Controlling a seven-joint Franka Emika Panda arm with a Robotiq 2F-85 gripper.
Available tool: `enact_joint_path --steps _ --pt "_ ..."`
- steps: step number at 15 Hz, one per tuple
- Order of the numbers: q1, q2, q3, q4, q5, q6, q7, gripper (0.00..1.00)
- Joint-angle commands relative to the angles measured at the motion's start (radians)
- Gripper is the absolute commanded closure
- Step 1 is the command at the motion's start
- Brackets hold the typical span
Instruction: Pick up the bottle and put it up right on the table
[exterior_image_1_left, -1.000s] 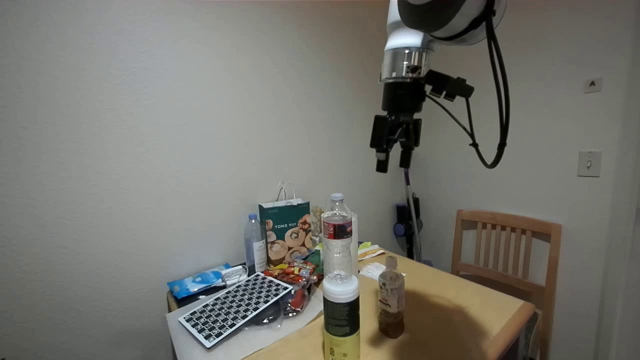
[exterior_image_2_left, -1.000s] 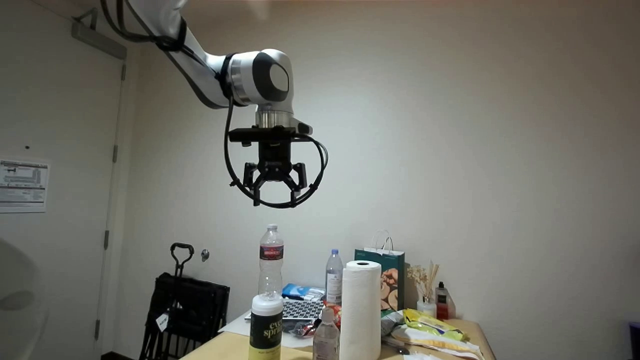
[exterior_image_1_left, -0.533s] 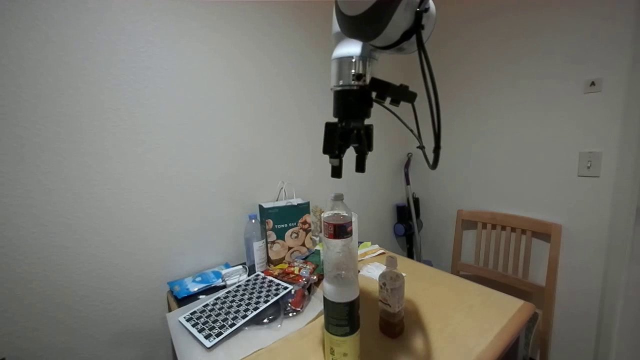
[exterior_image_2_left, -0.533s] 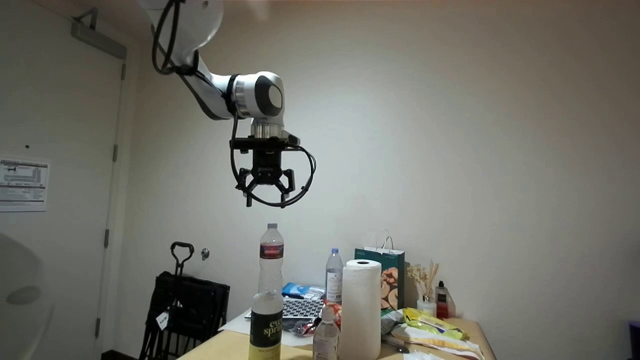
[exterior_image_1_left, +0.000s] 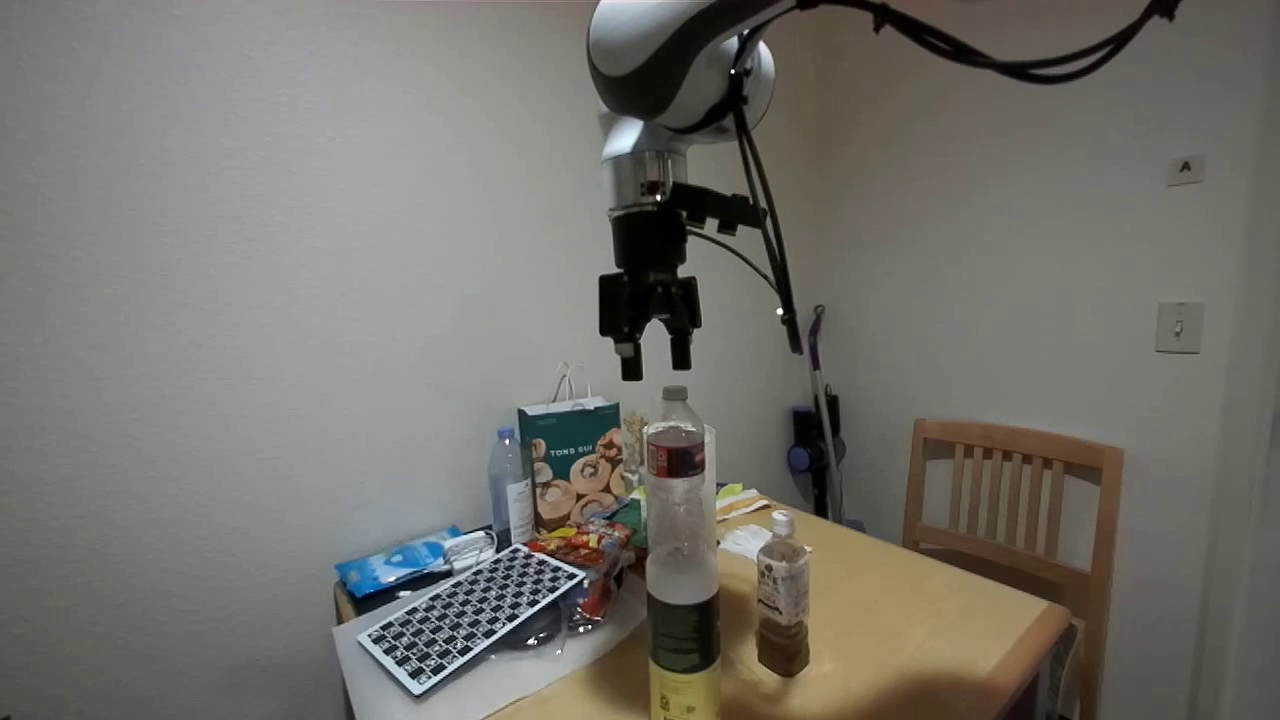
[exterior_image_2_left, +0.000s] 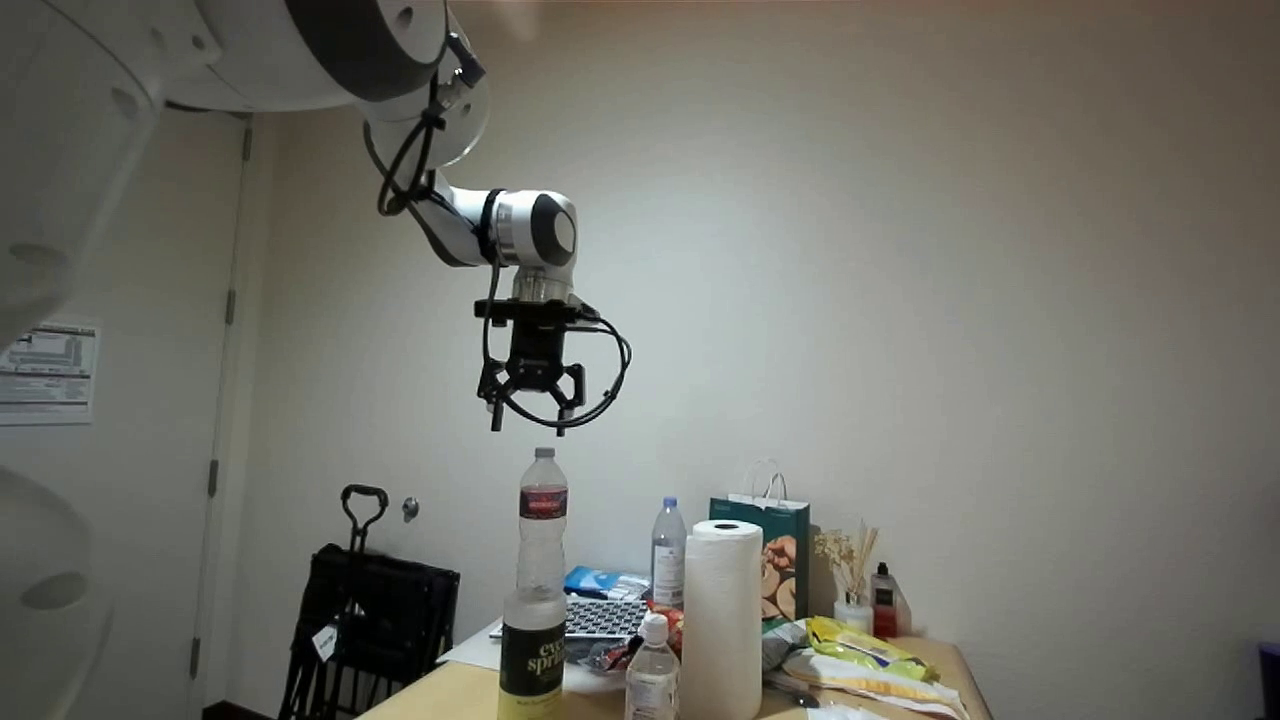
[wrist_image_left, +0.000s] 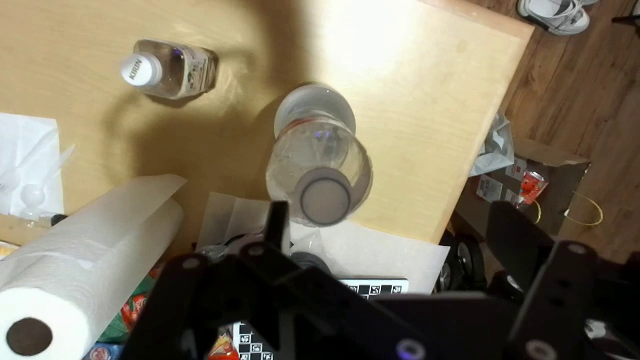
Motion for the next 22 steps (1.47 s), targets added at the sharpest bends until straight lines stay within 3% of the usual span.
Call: enact_joint_path --steps 1,5,9,15,20,22 --pt "-0.004 0.013 0.003 0.016 -0.001 -0.017 0.008 0.0" --pt "-0.005 0.027 -0.001 0.034 -0.001 -0.031 0.013 0.0" --pt "-0.007 -0.04 -0.002 -0.062 0.011 -0.018 0.038 0.0" --pt "-0.014 -0.06 -0.001 -0.12 0.037 0.013 0.021 0.0" --pt "-0.021 -0.033 -0.002 -0.116 0.051 0.088 -0.006 0.0" --pt "-0.01 -0.015 -0.001 -0.084 0.024 0.05 0.015 0.0"
